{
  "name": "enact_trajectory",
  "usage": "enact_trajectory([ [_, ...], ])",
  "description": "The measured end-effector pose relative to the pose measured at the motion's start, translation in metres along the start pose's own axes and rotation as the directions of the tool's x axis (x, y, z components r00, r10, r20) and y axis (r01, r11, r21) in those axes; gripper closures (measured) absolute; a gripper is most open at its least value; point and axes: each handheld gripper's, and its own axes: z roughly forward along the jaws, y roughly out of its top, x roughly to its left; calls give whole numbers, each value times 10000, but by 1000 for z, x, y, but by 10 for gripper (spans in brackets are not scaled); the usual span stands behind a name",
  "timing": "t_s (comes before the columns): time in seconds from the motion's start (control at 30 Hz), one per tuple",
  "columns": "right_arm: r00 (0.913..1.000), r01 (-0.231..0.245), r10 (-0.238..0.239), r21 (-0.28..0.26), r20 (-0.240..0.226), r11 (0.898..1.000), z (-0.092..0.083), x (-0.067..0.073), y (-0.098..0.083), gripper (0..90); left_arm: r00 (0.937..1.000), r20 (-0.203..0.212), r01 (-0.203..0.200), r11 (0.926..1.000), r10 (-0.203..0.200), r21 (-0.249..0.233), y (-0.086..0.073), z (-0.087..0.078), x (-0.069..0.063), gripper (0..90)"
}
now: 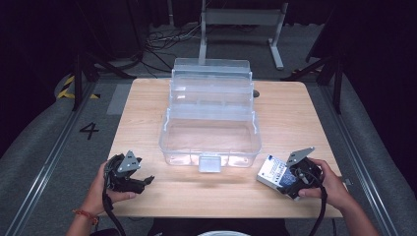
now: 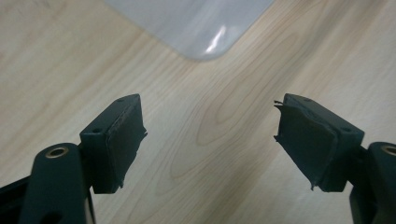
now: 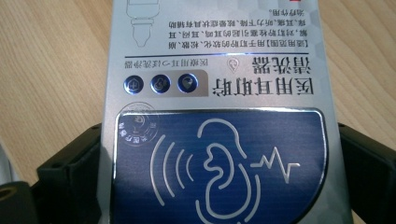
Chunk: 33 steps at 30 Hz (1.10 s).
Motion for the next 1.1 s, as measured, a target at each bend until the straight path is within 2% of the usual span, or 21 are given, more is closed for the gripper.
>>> enact_trajectory([
  [0.07,10000,-28,28,-47,-3,10000,-1,-1,0,45,9991,180,385,9992,-387,115,-9,13,7,228],
  [0.13,9999,-115,116,-207,49,9997,-4,-2,0,45,9988,120,468,9987,-470,205,-14,19,10,221],
  [0.17,9999,-113,115,-323,57,9994,-6,-2,0,45,9978,258,610,9978,-616,252,-17,22,11,212],
  [0.27,9999,-47,54,-559,129,9984,-12,-3,0,45,9954,243,920,9957,-922,100,-21,25,11,173],
  [0.37,9998,-102,113,-667,157,9977,-16,-5,1,45,9971,150,750,9971,-749,-79,-22,26,11,169],
  [0.47,9995,9,18,-832,327,9965,-24,-7,3,45,9973,-13,739,9969,-739,-285,-23,28,10,126],
  [0.57,9983,204,-149,-983,563,9949,-34,-7,6,45,9879,360,1526,9871,-1509,-495,-26,32,11,126],
  [0.67,9957,588,-489,-1298,782,9898,-48,-4,9,45,9872,306,1580,9862,-1566,-490,-25,32,11,115],
  [0.77,9953,596,-470,-1536,848,9863,-58,-5,12,45,9873,314,1575,9862,-1560,-505,-25,32,11,115],
  [0.97,9902,1022,-811,-1940,1140,9757,-80,-12,24,44,9872,307,1578,9862,-1564,-496,-25,32,11,115],
  [1.1,9893,1075,-832,-2129,1201,9711,-91,-15,32,45,9872,304,1577,9862,-1563,-497,-25,32,11,115],
])
